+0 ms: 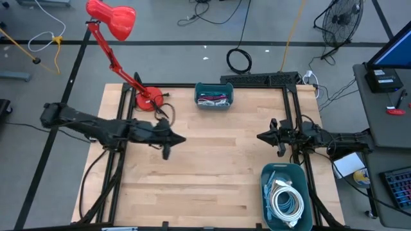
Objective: Pick & Place USB Port
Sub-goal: Return to Home Position
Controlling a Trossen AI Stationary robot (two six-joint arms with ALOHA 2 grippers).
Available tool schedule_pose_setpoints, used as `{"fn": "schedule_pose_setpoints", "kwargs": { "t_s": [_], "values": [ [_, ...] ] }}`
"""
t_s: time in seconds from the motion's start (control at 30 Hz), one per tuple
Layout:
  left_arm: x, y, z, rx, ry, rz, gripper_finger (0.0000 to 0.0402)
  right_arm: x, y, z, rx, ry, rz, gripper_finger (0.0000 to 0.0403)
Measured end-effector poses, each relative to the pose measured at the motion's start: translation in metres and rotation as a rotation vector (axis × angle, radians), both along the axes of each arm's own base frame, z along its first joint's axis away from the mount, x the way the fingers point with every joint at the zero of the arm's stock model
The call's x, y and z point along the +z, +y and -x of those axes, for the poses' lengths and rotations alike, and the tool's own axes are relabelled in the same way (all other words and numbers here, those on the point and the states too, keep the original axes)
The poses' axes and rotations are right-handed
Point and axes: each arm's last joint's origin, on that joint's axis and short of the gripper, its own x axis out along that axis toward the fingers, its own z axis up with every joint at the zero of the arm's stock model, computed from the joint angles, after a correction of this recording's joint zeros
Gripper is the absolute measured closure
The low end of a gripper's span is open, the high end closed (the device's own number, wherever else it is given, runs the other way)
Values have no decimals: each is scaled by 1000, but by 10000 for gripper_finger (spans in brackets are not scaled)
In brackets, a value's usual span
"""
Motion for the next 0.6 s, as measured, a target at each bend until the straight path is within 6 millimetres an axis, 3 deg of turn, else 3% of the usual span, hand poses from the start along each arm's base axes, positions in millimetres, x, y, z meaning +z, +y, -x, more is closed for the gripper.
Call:
{"fn": "schedule_pose_setpoints", "kwargs": {
  "t_s": [0.27, 0.6],
  "values": [
    [-20, 10, 51, -13, -84, -61, 401, 0, 0, 0, 0, 5, 0, 403],
    [-43, 20, 86, -1, -172, -151, 401, -1, 0, -1, 0, 7, 0, 403]
  ]
}}
